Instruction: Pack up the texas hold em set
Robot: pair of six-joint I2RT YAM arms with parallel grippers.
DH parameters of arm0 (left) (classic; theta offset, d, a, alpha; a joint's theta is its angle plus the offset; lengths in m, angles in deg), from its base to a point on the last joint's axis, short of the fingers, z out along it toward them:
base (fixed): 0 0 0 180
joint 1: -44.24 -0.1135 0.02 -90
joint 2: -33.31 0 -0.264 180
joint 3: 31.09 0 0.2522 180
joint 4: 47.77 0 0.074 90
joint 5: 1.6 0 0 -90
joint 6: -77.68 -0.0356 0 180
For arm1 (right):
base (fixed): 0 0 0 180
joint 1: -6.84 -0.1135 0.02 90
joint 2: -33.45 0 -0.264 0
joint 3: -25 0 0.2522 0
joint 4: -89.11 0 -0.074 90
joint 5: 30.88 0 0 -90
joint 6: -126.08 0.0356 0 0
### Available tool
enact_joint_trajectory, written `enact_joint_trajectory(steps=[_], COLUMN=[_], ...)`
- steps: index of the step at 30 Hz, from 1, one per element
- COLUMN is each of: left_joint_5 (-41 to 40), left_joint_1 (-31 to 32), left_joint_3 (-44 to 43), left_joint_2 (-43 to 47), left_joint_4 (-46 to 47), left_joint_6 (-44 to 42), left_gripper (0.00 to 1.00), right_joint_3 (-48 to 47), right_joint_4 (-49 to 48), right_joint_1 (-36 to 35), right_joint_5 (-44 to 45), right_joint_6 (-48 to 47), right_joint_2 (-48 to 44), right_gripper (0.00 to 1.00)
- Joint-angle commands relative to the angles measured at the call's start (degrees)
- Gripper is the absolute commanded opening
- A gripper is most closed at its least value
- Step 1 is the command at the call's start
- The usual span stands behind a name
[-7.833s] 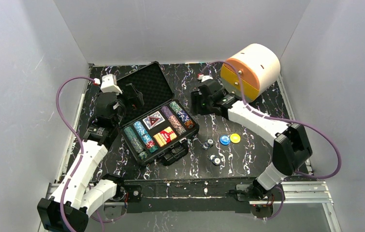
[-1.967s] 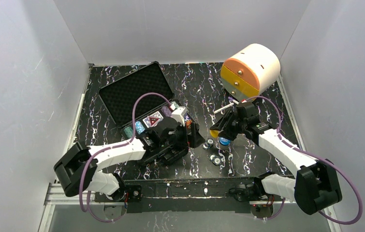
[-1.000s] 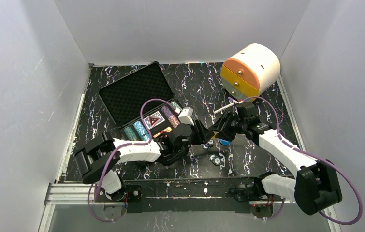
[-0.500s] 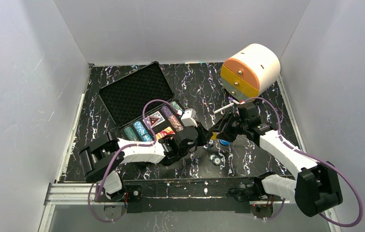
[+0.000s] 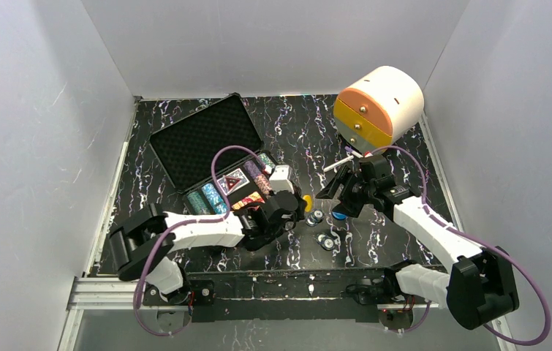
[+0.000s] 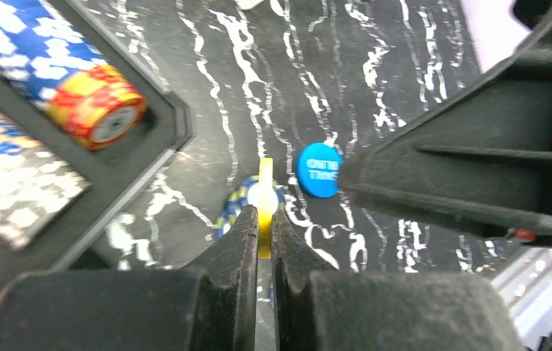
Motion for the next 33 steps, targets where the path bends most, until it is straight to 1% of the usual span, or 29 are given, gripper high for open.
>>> enact_joint_trajectory(steps=[1,4,9,14,18,23,30,33], left_joint_5=[-8.81,-9.21,-7.59,-6.81,-1.06,6.41,11.76,14.15], left_joint_1=[-1.68,-5.83,-13.55,-20.36,-26.97,-33.96,-38.21,-39.3], left_joint_3=[-2.03,-0.78,3.78,6.47,8.4,9.12,10.27,11.83], left_joint_2=[8.98,14.84,25.16,28.73,29.55,27.54,22.48,21.76], left_joint_4=[-14.66,-20.95,-25.21,-28.33,-26.52,-24.82,-16.6,-13.79], left_joint_6=[-7.01,-7.44,-6.22,-4.39,-4.3,-4.07,-5.37,-4.85], left_gripper=[0.0,0.0,0.0,0.0,0.0,0.0,0.0,0.0], right_joint_3=[-2.91,-2.67,-1.6,-0.8,-0.61,-0.46,0.2,0.14], right_joint_4=[0.42,-0.62,-1.58,-2.35,-1.87,-1.52,-2.3,-1.51], right_joint_1=[-0.09,-0.11,-0.11,-0.1,-0.11,-0.11,-0.07,-0.07], right_joint_5=[2.52,1.54,0.33,-1.06,-1.28,-1.08,-1.88,-1.47], right_joint_6=[-1.33,-1.34,-0.64,0.1,0.08,-0.09,-0.15,-0.65], right_joint_2=[-2.52,-2.74,-2.53,-2.18,-2.45,-2.83,-3.27,-3.57], right_gripper=[0.82,0.81,0.8,0.79,0.79,0.79,0.78,0.78])
